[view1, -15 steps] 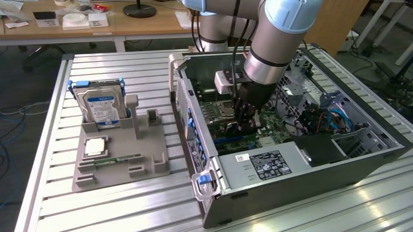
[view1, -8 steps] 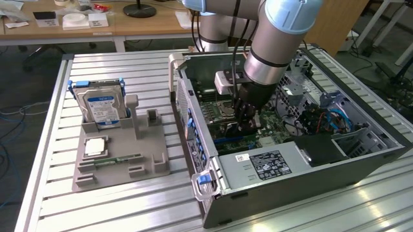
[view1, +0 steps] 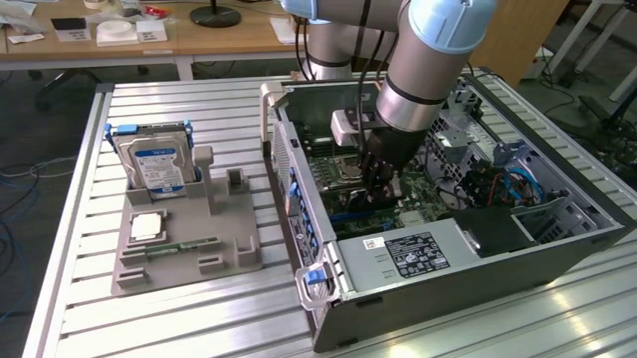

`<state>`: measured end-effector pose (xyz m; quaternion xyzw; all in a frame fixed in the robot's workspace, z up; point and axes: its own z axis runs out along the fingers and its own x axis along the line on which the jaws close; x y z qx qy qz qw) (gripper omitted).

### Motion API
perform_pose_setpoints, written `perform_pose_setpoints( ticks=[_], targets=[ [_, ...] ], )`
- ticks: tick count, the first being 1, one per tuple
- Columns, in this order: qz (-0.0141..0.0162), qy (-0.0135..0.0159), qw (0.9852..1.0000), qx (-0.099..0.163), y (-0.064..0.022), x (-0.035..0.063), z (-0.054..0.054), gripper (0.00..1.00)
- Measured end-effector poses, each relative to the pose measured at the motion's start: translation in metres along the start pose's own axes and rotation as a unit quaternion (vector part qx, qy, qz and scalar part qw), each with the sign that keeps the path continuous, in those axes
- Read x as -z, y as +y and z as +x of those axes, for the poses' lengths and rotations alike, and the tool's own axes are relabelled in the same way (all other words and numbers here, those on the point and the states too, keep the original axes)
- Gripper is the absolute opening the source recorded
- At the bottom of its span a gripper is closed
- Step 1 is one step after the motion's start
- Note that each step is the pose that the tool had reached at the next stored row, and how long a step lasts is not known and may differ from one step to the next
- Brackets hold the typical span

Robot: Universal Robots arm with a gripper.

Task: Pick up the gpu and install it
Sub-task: 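Insert the gpu into the slot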

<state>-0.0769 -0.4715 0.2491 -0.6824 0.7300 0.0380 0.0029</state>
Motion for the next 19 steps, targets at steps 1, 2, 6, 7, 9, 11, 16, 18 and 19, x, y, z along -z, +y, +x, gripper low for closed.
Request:
perform_pose_setpoints(
  ticks=[1, 2, 6, 7, 9, 11, 16, 18, 19],
  targets=[
    [0.0001, -0.0001, 1.0000, -0.001, 0.0000, 0.0000, 0.0000, 0.27],
    [0.0002, -0.0002, 1.0000, -0.003, 0.0000, -0.0001, 0.0000, 0.27],
    [0.0002, -0.0001, 1.0000, -0.003, 0.0000, -0.0001, 0.0000, 0.27],
    [0.0002, 0.0000, 1.0000, -0.003, 0.0000, 0.0000, 0.0000, 0.27],
    [0.0002, 0.0001, 1.0000, -0.003, 0.0000, -0.0001, 0.0000, 0.27],
    [0.0002, 0.0002, 1.0000, -0.003, 0.0000, -0.0001, 0.0000, 0.27],
    [-0.0025, 0.0003, 1.0000, -0.003, -0.0010, -0.0001, -0.0001, 0.27],
    [-0.0042, 0.0005, 1.0000, -0.003, -0.0013, 0.0000, -0.0001, 0.27],
    [-0.0043, 0.0006, 1.0000, -0.003, -0.0013, 0.0000, -0.0001, 0.27]
  ],
)
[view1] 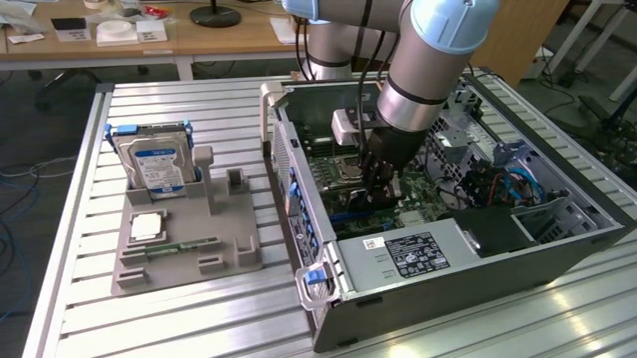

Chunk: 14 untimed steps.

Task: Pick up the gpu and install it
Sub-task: 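Insert the gpu into the slot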

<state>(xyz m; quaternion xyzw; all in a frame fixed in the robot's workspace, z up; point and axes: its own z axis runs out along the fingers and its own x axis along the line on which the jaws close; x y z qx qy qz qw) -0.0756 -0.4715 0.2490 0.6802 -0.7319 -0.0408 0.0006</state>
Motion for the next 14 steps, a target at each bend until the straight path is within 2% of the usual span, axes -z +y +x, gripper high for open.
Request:
perform_pose_setpoints(
  ticks=[14],
  targets=[
    [-0.0003, 0.0003, 1.0000, 0.005, -0.0001, -0.0002, 0.0000, 0.27]
  ],
)
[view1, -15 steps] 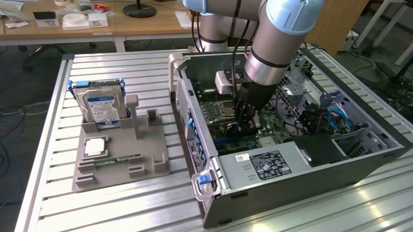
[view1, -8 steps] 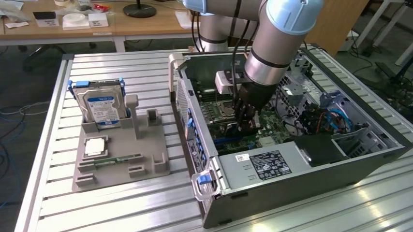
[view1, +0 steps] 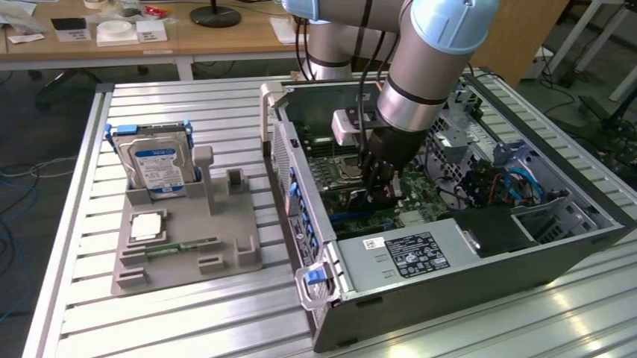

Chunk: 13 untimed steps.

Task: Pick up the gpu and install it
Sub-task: 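Insert the gpu into the slot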

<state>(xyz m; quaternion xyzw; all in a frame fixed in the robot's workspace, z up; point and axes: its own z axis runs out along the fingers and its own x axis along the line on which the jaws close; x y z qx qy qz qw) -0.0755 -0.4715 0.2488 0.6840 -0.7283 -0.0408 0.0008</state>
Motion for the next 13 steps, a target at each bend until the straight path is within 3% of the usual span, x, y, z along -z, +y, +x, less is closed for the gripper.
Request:
perform_pose_setpoints(
  ticks=[13],
  targets=[
    [-0.0001, 0.0001, 1.0000, 0.003, 0.0000, -0.0012, -0.0007, 0.27]
  ],
)
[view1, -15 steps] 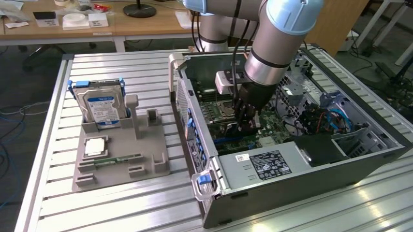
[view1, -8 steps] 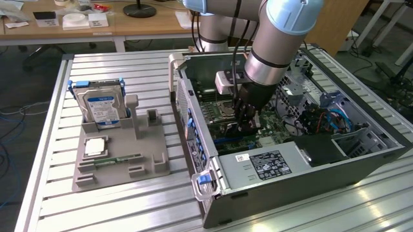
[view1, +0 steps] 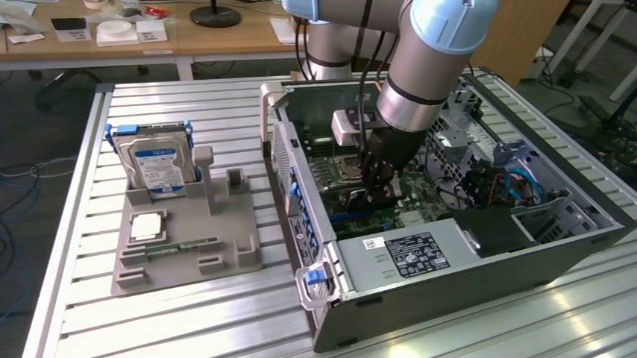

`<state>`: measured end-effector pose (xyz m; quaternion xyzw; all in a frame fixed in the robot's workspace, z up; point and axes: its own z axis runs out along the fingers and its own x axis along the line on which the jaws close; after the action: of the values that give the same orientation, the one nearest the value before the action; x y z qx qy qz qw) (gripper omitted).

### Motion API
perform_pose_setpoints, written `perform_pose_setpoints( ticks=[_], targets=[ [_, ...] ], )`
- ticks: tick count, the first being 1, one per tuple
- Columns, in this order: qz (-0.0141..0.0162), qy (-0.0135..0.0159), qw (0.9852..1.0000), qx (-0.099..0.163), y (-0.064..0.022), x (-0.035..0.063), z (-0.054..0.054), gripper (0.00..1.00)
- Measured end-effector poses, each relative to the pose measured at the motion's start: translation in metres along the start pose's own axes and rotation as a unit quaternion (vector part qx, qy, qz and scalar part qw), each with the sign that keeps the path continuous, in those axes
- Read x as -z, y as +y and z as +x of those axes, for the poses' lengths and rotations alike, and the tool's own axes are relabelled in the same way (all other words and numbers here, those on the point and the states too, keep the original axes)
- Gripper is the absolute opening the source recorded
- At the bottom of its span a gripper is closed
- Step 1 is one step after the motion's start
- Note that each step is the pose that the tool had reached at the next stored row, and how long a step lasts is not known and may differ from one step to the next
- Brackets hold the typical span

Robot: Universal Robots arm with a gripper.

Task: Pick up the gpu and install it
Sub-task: 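Insert the gpu into the slot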

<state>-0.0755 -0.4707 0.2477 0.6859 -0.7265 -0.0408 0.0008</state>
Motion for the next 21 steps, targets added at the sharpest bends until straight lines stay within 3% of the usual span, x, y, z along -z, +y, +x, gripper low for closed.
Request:
perform_pose_setpoints(
  ticks=[21],
  targets=[
    [0.0010, 0.0000, 1.0000, 0.001, -0.0014, -0.0027, 0.0001, 0.27]
  ],
)
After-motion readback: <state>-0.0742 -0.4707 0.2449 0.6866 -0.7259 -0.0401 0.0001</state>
